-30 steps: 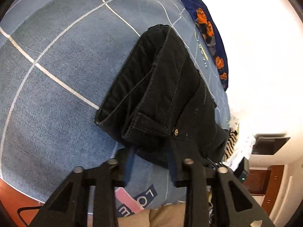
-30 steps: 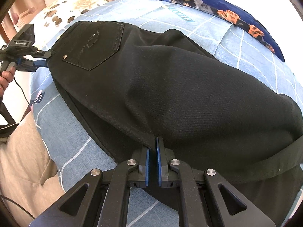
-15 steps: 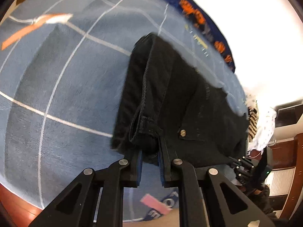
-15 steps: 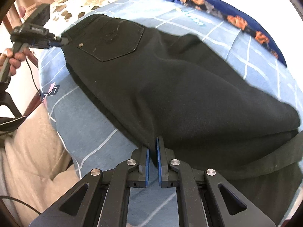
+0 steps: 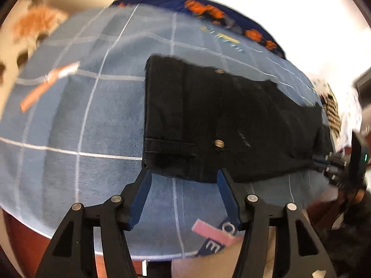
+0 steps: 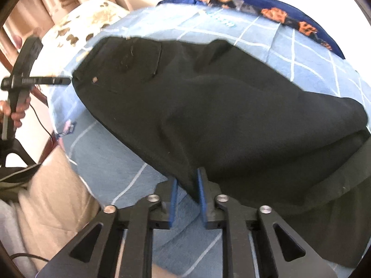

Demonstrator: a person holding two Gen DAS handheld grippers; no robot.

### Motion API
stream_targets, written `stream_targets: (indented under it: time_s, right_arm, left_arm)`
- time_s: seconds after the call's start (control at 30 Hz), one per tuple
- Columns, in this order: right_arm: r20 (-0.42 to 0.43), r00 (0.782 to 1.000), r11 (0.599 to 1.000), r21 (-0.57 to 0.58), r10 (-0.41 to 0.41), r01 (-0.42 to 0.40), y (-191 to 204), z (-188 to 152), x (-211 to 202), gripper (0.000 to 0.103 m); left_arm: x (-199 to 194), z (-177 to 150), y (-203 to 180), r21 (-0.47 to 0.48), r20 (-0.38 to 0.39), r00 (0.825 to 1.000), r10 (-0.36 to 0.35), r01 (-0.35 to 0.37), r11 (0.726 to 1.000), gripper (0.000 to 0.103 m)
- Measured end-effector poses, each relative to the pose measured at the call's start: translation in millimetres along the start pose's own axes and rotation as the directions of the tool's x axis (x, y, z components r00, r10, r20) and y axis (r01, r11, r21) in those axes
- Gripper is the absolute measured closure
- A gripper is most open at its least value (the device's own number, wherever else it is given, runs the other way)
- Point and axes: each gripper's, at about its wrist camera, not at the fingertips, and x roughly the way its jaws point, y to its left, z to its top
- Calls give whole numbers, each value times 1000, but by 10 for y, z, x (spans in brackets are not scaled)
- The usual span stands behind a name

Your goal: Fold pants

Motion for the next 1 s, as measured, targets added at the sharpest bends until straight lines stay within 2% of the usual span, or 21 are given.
stream_targets:
  time_s: [0.03,0.1,0.17,0.23,0.27,0.33,0.37,0.53,0.63,0.7,0.77,0.83,0.9,1.0]
  right_arm:
    - [14,1000,1000,12,13,-13,-18,-17,-80,72]
    - [49,999,1000,24,7,-8,-59,-52,-232,54]
    - [86,996,999,24,-32,30,-112,-85,-385,53]
    - [118,991,996,67,-64,56,-253,-94,-508,53]
    - [134,989,992,111,-69,54,-378,-89,-579,53]
    - [158,985,976,214,-73,38,-608,-110,-693,53]
    - [163,983,961,274,-81,34,-740,-125,-743,53]
    - [178,981,900,437,-76,-9,-1123,-193,-867,53]
    - [172,982,866,500,-76,-20,-1297,-204,-887,53]
    - [161,983,845,535,-93,-8,-1448,-218,-905,53]
    - [157,981,823,568,-110,2,-1644,-213,-914,53]
    - [151,980,794,608,-127,9,-1870,-229,-934,53]
    - [152,979,757,653,-135,3,-2121,-214,-943,53]
    - [156,973,703,711,-172,10,-2473,-221,-962,53]
  left_arm:
    - [-88,-24,-52,28,24,1000,9,-10,1000,48]
    - [-252,-41,-289,108,84,996,1,-10,994,48]
    - [-312,-50,-531,186,117,993,-35,13,982,48]
    - [-300,-65,-822,276,123,988,-93,56,960,47]
    - [-228,-74,-1045,344,115,985,-131,84,935,47]
    - [-60,-54,-1345,416,83,982,-172,122,901,47]
    - [91,-64,-1572,464,43,979,-198,156,872,47]
    - [611,-138,-2295,589,-67,960,-273,259,766,49]
    - [865,-218,-2618,627,-132,951,-280,299,719,60]
    - [1006,-253,-2770,655,-150,954,-260,292,697,71]
    - [1123,-262,-2882,662,-155,956,-249,288,692,73]
    - [1237,-269,-2942,650,-173,955,-242,295,700,73]
    - [1327,-243,-3007,647,-176,958,-226,286,707,83]
    - [1392,-191,-3027,621,-180,956,-234,295,726,92]
